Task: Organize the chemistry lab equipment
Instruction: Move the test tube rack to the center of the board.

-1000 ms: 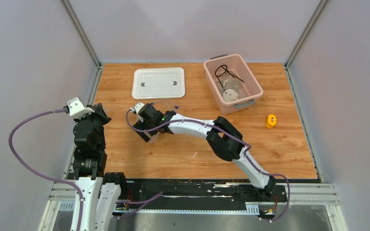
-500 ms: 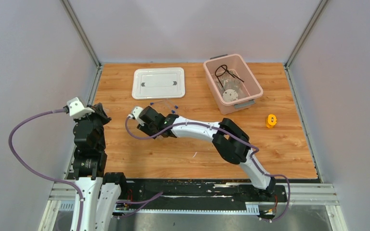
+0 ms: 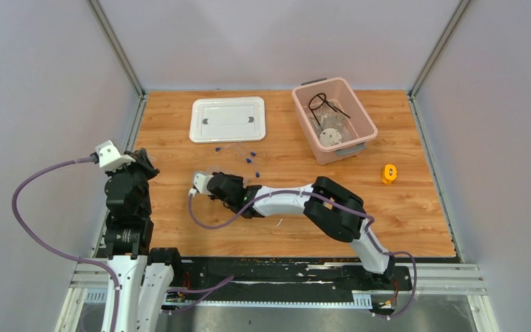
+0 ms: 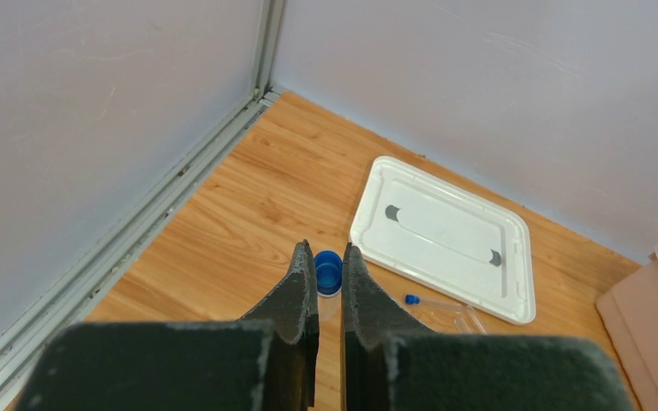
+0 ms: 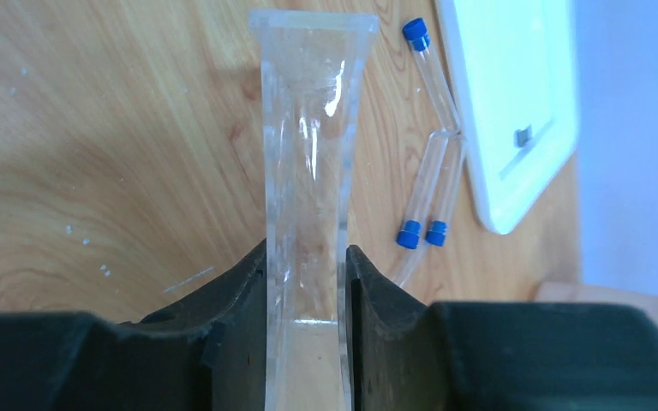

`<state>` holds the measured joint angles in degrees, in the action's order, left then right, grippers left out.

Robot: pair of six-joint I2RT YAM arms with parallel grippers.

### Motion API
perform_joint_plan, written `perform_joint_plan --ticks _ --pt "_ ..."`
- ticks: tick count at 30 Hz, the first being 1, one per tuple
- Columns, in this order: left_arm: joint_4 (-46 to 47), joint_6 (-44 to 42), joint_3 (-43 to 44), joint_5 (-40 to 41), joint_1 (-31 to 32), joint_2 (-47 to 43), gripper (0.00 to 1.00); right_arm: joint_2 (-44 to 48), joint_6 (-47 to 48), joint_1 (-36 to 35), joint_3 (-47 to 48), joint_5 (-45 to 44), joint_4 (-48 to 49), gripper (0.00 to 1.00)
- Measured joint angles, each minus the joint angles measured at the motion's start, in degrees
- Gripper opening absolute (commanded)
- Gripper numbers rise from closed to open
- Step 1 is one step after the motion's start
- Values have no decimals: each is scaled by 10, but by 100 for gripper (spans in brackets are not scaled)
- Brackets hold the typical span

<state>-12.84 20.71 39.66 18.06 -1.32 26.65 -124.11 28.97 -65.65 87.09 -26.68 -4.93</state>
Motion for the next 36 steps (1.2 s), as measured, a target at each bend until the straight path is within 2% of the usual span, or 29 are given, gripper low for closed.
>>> perform_joint_plan --ticks 6,10,13,18,27,36 --pt "0 0 0 0 0 0 2 0 135 -55 -100 -85 158 46" --pt "0 0 0 0 0 -1 2 0 163 -84 -117 -98 181 62" --pt "0 0 0 0 0 -1 2 5 157 -95 -117 -95 174 69" --pt "0 0 0 0 0 -1 2 28 110 -93 -92 -68 94 72" --pt "0 0 0 0 0 -6 3 73 -2 -88 -7 33 -66 74" --pt "-6 0 0 0 0 -16 2 82 -80 -76 17 135 -172 68"
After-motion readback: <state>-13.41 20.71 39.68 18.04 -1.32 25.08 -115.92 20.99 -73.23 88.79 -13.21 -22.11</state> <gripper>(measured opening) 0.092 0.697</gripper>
